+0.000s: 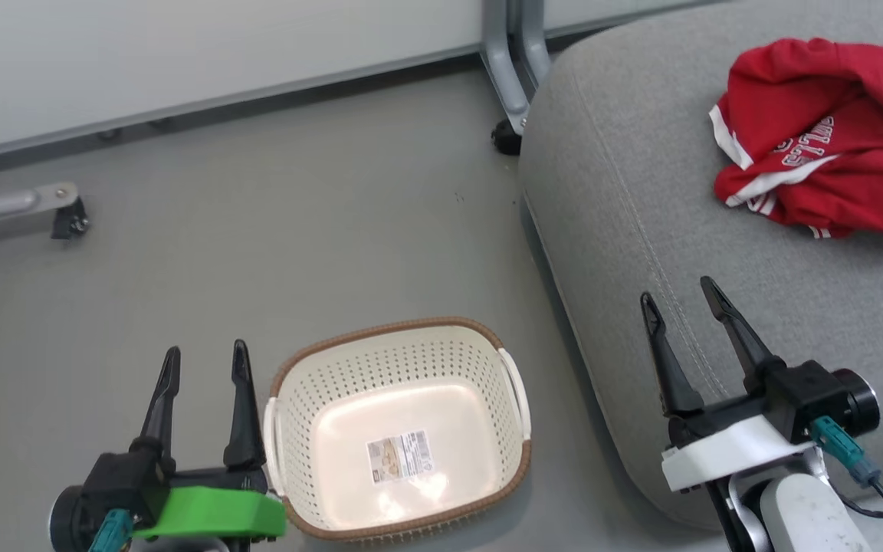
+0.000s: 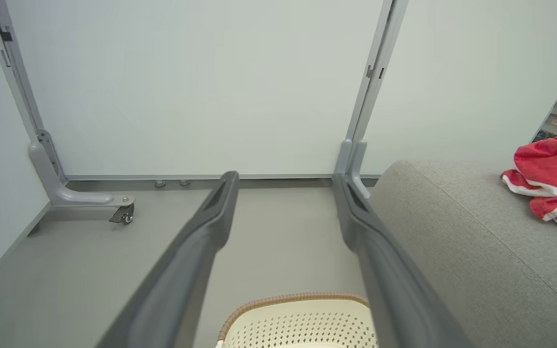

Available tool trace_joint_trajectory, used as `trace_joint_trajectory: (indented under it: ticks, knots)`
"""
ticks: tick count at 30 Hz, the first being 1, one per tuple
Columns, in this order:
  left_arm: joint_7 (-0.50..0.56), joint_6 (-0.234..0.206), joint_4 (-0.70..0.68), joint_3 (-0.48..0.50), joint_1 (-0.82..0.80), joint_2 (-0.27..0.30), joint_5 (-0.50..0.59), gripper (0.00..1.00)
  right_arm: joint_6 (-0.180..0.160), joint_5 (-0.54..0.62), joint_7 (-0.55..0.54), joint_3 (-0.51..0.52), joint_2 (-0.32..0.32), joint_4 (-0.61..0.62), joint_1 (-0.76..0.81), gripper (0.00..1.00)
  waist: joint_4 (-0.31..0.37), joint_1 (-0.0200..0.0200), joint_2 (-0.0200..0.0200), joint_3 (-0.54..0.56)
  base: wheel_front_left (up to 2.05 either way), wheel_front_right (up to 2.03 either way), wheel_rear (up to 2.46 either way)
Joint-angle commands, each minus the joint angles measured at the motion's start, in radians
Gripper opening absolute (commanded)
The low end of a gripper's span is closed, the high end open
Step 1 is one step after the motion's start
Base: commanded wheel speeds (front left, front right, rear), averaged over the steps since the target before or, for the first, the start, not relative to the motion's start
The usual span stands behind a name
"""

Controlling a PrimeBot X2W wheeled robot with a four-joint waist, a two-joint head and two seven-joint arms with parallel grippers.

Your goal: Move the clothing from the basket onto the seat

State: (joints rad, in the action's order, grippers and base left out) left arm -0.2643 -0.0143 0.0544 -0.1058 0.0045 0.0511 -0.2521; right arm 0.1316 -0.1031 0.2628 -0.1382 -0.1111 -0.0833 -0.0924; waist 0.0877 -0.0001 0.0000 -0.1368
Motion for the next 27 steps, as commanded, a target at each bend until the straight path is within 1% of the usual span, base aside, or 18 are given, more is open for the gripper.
trace_joint_trajectory:
  ticks: [1, 3, 5, 10, 14, 21, 27]
  knots:
    - [0.000, 0.010, -0.030, 0.011, 0.045, 0.000, 0.025, 1.00, -0.002, 0.016, 0.003, 0.021, 0.010, 0.027, 0.039, 1.00, -0.104, 0.0001, 0.0000, 0.118, 0.00, 0.00, 0.00]
    - [0.001, 0.024, -0.054, 0.010, 0.089, 0.000, 0.059, 1.00, -0.002, 0.026, 0.003, 0.036, 0.025, 0.054, 0.078, 1.00, -0.107, 0.0001, 0.0000, 0.133, 0.00, 0.00, 0.00]
    - [0.001, 0.028, -0.070, 0.009, 0.128, 0.000, 0.079, 1.00, -0.002, 0.032, 0.003, 0.052, 0.034, 0.078, 0.112, 1.00, -0.106, 0.0001, 0.0000, 0.147, 0.00, 0.00, 0.00]
    - [0.001, 0.021, -0.101, 0.008, 0.209, 0.000, 0.100, 1.00, -0.002, 0.033, 0.003, 0.056, 0.052, 0.109, 0.192, 1.00, -0.099, 0.0001, 0.0000, 0.171, 0.00, 0.00, 0.00]
    - [0.001, 0.004, -0.107, 0.008, 0.253, 0.000, 0.091, 1.00, -0.002, 0.031, 0.003, 0.065, 0.055, 0.107, 0.233, 1.00, -0.094, 0.0001, 0.0000, 0.186, 0.00, 0.00, 0.00]
    - [0.001, -0.010, -0.102, 0.004, 0.258, 0.000, 0.074, 1.00, -0.002, 0.032, 0.003, 0.081, 0.059, 0.092, 0.258, 1.00, -0.099, 0.0001, 0.0000, 0.193, 0.00, 0.00, 0.00]
    - [0.001, 0.002, -0.093, -0.009, 0.233, 0.000, 0.078, 1.00, -0.002, 0.029, 0.003, 0.114, 0.060, 0.080, 0.254, 1.00, -0.110, 0.0001, 0.0000, 0.195, 0.00, 0.00, 0.00]
